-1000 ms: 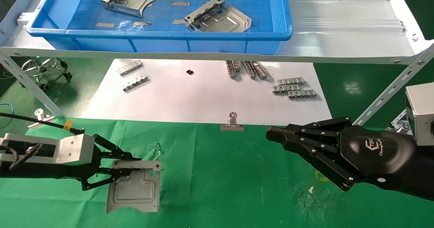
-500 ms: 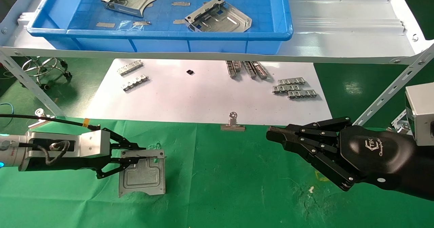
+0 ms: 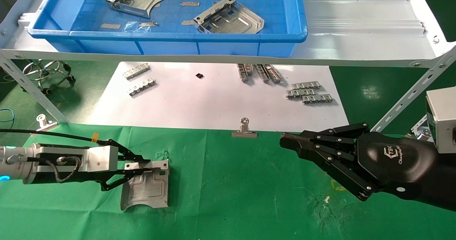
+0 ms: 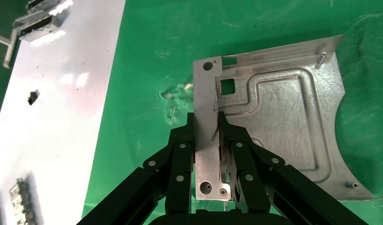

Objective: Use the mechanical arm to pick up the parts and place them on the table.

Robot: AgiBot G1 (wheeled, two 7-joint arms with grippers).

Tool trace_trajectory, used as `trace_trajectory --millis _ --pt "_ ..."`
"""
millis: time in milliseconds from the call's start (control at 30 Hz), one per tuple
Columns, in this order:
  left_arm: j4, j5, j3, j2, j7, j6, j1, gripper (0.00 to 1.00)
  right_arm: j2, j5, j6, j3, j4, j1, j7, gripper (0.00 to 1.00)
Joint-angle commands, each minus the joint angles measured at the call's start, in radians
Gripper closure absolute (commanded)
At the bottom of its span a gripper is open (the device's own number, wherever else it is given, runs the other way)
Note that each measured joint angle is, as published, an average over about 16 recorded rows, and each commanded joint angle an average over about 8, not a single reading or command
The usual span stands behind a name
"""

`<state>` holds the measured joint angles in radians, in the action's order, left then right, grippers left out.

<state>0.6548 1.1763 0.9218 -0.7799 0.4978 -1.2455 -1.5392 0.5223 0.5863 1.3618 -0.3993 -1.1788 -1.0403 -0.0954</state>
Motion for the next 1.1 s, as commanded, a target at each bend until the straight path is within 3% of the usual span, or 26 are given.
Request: trace_trajectory --millis 33,367,400,633,667,1100 --pt "0.001 0.001 0.000 0.001 0.004 0.007 0.003 0.00 0.000 0.000 0.000 0.000 0.000 0.000 0.000 1.00" --pt "0.025 -0.029 -0.023 0.016 0.031 0.022 0.016 0.00 0.000 0.000 0.000 0.000 0.000 0.000 0.000 0.99" --pt "0.029 -0.037 -0.027 0.019 0.033 0.019 0.017 0.00 0.000 0.000 0.000 0.000 0.000 0.000 0.000 0.93" --pt "0.070 -0.098 -0.046 0.057 -0.007 -0.050 0.023 0.00 0.000 0.000 0.000 0.000 0.000 0.000 0.000 0.06" --pt "0.077 -0.107 -0.046 0.063 -0.023 -0.065 0.024 0.00 0.000 0.000 0.000 0.000 0.000 0.000 0.000 0.00" --pt "0.170 -0.177 -0.129 0.093 -0.170 -0.124 0.087 0.00 0.000 0.000 0.000 0.000 0.000 0.000 0.000 0.00"
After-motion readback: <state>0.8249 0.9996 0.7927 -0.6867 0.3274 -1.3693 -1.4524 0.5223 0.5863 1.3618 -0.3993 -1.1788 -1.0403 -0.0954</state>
